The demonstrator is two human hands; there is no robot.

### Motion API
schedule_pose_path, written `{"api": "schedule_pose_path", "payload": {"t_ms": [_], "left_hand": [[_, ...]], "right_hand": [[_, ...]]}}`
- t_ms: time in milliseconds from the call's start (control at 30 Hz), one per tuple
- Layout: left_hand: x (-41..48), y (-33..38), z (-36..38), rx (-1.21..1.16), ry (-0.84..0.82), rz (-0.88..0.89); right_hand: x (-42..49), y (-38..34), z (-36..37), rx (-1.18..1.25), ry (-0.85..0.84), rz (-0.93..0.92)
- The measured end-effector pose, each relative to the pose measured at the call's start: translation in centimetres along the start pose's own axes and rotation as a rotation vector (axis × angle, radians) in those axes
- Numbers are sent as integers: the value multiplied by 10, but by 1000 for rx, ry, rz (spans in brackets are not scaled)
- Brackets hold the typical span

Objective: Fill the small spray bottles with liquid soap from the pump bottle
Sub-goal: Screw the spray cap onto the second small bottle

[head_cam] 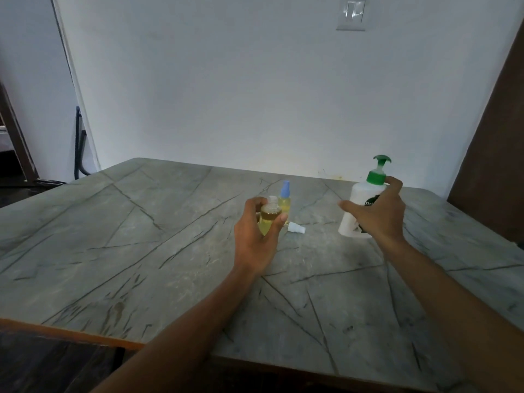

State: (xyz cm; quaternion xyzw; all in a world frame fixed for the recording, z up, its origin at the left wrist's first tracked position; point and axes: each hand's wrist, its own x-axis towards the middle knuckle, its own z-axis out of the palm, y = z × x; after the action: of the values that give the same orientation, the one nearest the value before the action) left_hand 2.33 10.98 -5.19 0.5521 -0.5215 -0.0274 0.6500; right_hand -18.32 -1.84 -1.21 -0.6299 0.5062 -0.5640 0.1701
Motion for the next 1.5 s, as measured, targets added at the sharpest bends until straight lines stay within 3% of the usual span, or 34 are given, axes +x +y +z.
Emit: {"api": "schedule_pose_path", "payload": {"t_ms": [567,1000,1067,1167,1200,1267,1333,1400,1500], "left_hand": [[3,-6,5,3,-30,9],[1,-1,0,-67,-13,-44],[1,0,0,-79,-2,-66],[2,2,-1,-110,20,-92],[2,2,-1,-121,27,-97],[2,2,-1,-132,41,-112],[1,2,-2,-126,64,-117],[1,1,-3,-105,84,-109],[1,1,-4,-95,87,-121]], "right_hand": [[33,29,39,-133,86,80],[20,18,23,-105,16,120],[10,12,17,-196,134,35],[-15,0,13,-179,287,-316],[-22,-6,14,-103,213,-390],[-30,-16,22,-26,-123,-408],[-31,-19,38,-140,-442,-380],[-32,-15,56,-256,-580,-378],[-35,-9,75,-369,-642,-407]]}}
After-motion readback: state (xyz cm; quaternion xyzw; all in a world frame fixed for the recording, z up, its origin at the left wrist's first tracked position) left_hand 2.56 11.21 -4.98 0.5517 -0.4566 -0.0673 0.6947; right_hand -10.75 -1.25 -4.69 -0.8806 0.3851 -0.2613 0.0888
